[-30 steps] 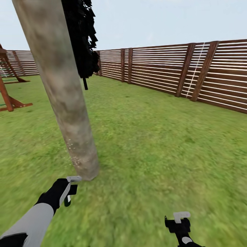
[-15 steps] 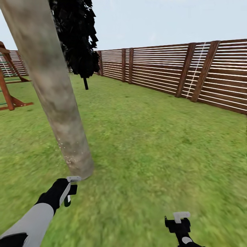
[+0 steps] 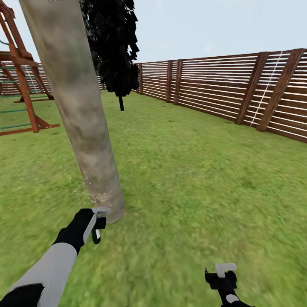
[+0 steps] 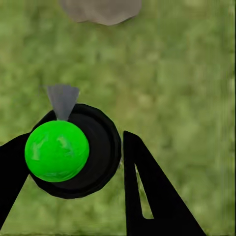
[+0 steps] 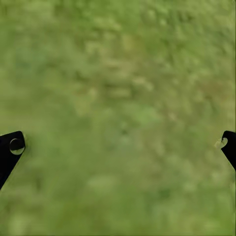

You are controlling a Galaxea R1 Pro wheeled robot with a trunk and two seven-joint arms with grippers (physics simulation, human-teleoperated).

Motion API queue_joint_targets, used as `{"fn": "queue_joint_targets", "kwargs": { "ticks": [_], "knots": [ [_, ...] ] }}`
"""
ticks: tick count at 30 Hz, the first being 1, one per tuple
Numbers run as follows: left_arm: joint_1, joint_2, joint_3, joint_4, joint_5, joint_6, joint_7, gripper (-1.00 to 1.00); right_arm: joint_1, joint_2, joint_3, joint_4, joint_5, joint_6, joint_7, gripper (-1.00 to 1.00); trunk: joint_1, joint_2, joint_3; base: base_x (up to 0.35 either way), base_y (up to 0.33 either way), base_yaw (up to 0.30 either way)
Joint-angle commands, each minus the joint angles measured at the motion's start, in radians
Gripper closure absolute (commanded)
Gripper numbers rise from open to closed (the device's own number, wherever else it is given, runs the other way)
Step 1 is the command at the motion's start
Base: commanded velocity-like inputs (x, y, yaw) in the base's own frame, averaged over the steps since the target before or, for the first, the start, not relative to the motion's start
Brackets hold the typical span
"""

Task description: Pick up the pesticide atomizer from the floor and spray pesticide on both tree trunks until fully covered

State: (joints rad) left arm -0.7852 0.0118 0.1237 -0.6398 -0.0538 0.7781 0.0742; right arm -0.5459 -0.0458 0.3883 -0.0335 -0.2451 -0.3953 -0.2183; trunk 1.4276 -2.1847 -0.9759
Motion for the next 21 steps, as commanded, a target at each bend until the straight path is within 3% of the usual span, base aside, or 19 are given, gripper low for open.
{"fn": "queue_joint_targets", "kwargs": {
  "ticks": [1,2,3,4,5,6,7,10,11,13,16,21],
  "knots": [
    [-0.012,-0.005,0.0,-0.027,-0.019,0.056,-0.001,1.0,0.0,0.0,0.009,0.0,-0.008,-0.002,-0.003,-1.0,0.0,0.0,-0.001,0.0,0.0,0.255],
    [-0.016,0.002,0.003,-0.051,-0.02,0.091,-0.003,1.0,0.0,0.0,0.009,0.0,-0.008,-0.002,-0.003,-1.0,0.0,0.0,-0.001,0.0,0.0,0.155],
    [-0.018,0.025,0.005,-0.074,-0.019,0.11,-0.005,1.0,0.0,0.0,0.009,0.0,-0.008,-0.002,-0.003,-1.0,0.0,0.0,-0.001,0.0,0.0,0.08],
    [-0.017,0.056,0.007,-0.085,-0.016,0.118,-0.006,1.0,0.0,0.0,0.009,0.0,-0.008,-0.002,-0.003,-1.0,0.0,0.0,-0.001,0.0,0.0,0.051],
    [-0.013,0.12,0.007,-0.099,0.001,0.127,-0.018,1.0,0.0,0.0,0.009,0.001,-0.008,-0.002,-0.003,-1.0,0.0,0.0,-0.001,0.0,0.0,0.017],
    [-0.011,0.134,0.003,-0.102,0.01,0.13,-0.024,1.0,0.0,-0.001,0.009,0.001,-0.008,-0.002,-0.003,-1.0,0.0,0.0,-0.001,0.0,0.0,0.009],
    [-0.012,0.135,0.0,-0.105,0.016,0.131,-0.027,1.0,0.0,-0.001,0.009,0.001,-0.008,-0.002,-0.003,-1.0,0.0,0.0,-0.001,0.0,0.0,0.004],
    [-0.028,0.028,-0.016,-0.119,0.012,0.151,-0.028,1.0,0.0,-0.002,0.008,0.001,-0.008,-0.002,-0.004,-1.0,0.0,0.0,-0.001,0.0,0.0,0.001],
    [-0.041,0.011,-0.018,-0.138,0.011,0.184,-0.028,1.0,0.0,-0.002,0.008,0.001,-0.008,-0.002,-0.004,-1.0,0.0,0.0,-0.001,0.0,0.0,0.0],
    [-0.049,0.012,-0.02,-0.18,0.008,0.213,-0.027,1.0,0.0,-0.002,0.007,0.001,-0.008,-0.002,-0.004,-1.0,0.0,0.0,-0.001,0.0,0.0,0.0],
    [-0.047,0.039,-0.021,-0.275,0.004,0.23,-0.027,1.0,0.0,-0.002,0.007,0.001,-0.007,-0.001,-0.004,-1.0,0.0,0.0,-0.001,0.047,-0.068,0.0],
    [-0.046,0.043,-0.022,-0.297,0.002,0.233,-0.025,1.0,0.0,-0.002,0.008,0.001,-0.006,0.0,-0.004,-1.0,0.0,0.0,-0.001,0.109,-0.225,0.0]
  ]
}}
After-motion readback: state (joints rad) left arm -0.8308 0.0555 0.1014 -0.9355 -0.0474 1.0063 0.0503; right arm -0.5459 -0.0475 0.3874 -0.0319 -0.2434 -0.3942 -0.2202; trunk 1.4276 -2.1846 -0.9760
